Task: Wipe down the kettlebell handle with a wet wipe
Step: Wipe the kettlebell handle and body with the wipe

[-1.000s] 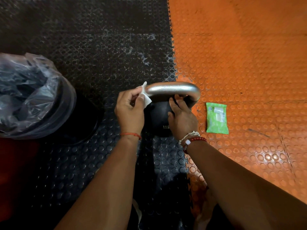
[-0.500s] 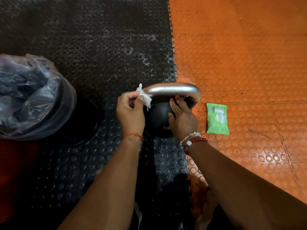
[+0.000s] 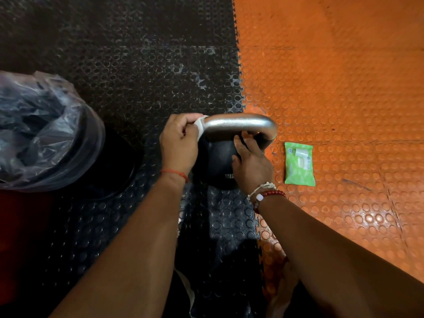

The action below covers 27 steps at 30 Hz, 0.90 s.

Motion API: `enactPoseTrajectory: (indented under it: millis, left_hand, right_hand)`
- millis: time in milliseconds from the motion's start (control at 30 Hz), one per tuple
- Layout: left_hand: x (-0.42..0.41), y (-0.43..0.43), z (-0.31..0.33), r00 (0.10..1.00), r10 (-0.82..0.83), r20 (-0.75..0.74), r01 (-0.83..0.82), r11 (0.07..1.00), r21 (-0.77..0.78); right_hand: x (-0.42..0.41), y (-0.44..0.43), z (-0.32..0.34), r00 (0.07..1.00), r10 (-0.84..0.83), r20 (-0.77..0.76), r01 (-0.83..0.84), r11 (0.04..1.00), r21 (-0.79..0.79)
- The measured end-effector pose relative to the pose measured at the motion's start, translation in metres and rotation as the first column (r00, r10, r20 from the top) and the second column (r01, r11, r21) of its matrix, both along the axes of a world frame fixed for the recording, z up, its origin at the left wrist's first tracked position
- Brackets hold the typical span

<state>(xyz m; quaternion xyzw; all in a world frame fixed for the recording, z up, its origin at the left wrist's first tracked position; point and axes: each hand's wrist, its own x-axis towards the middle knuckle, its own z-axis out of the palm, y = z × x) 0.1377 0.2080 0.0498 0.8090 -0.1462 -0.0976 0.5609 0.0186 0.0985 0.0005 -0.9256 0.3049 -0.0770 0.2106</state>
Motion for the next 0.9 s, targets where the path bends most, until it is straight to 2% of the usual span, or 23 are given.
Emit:
enactPoseTrajectory:
  millis: [67, 167, 300, 467, 633, 767, 900]
  left_hand:
    - [-0.012, 0.003, -0.005, 0.995, 0.06, 0.076, -0.059, 0.998, -0.016]
    - [-0.009, 0.004, -0.01, 0.989, 0.127, 0.074, -0.125, 0.992, -0.028]
    - [-0.029, 0.0, -0.009, 0.966, 0.209, 0.151, -0.195, 0.976, -0.102]
    - [-0.026, 0.001, -0.017, 0.943, 0.334, -0.019, -0.334, 0.937, -0.104]
    - [-0.039, -0.004, -0.008, 0.947, 0.317, 0.042, -0.312, 0.945, -0.097]
    - [-0.022, 0.005, -0.02, 0.942, 0.322, -0.093, -0.331, 0.937, -0.111]
    - [-0.033, -0.001, -0.015, 0.943, 0.327, -0.07, -0.333, 0.934, -0.128]
  right_hand:
    - [-0.001, -0.002, 0.001, 1.0, 0.012, -0.017, -0.012, 1.0, 0.001]
    - [0.0, -0.001, 0.003, 0.999, 0.022, -0.023, -0.022, 1.0, -0.004]
    - [0.0, 0.0, 0.003, 1.0, 0.012, -0.025, -0.012, 1.0, 0.009]
    - [-0.001, -0.001, 0.004, 0.999, 0.021, -0.039, -0.021, 1.0, 0.0]
    - [-0.001, -0.001, 0.001, 1.0, 0.017, -0.024, -0.018, 1.0, -0.001]
    - [-0.001, -0.001, 0.002, 0.999, 0.024, -0.032, -0.024, 1.0, -0.011]
    - [0.0, 0.0, 0.002, 1.0, 0.01, -0.014, -0.01, 1.0, -0.006]
